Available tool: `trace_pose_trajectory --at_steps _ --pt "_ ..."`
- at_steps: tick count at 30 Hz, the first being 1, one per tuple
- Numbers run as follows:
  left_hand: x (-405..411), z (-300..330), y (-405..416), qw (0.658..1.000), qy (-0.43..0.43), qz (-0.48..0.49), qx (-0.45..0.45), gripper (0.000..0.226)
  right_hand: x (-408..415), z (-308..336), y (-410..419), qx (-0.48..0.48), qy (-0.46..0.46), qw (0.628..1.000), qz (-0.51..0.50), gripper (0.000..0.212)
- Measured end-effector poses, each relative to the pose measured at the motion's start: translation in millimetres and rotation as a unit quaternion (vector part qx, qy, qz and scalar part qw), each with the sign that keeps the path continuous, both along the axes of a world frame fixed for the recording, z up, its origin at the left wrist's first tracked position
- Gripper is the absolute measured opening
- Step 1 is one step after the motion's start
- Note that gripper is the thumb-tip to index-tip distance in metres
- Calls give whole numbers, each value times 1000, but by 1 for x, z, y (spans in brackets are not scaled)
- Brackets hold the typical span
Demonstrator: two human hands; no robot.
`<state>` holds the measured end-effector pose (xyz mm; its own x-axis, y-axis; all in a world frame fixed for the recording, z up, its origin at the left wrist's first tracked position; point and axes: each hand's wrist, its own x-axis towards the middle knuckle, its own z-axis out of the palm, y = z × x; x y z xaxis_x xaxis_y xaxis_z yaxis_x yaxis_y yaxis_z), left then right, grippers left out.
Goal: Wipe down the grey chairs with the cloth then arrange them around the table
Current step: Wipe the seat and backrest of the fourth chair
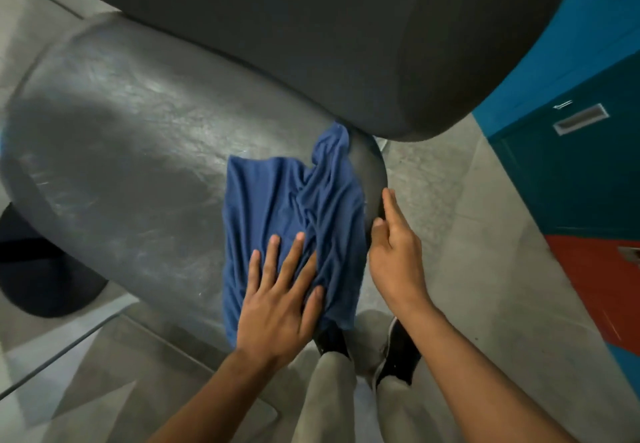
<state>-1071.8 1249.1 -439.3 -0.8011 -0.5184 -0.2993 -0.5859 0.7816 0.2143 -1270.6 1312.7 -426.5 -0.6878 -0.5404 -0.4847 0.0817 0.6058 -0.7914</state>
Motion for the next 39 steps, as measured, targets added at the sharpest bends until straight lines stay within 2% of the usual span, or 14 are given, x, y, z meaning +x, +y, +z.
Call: trace_pose_trajectory --at_steps 5,9,11,15,19,22,25,28,33,39 --pt "-90 1 -14 998 -11 63 13 60 -11 -5 -2 -61 -129 982 -126 44" --pt "-167 -2 -28 991 -29 129 28 63 -18 -1 -3 -75 -159 975 -133 51" --pt "-158 -3 -25 993 -18 117 17 64 -18 4 -6 -60 -140 981 -120 54" --pt "-80 -1 1 997 15 80 0 60 -14 13 -6 -19 -70 996 -44 49" --pt "-21 5 26 995 -8 92 22 59 -8 16 1 0 -62 998 -18 50" --pt "-45 5 18 992 -36 122 27 63 -9 12 5 3 -47 999 -27 46" --pt "-116 3 -7 981 -48 182 51 66 -15 7 0 6 -29 998 -47 44" --pt "-161 0 -23 981 -58 181 43 65 -21 9 -10 6 6 999 -46 43" --pt "-88 -1 2 991 8 131 12 61 -15 18 -18 26 76 997 -15 47" --pt "31 -7 1 977 -32 208 16 58 0 16 -30 37 130 987 84 53"
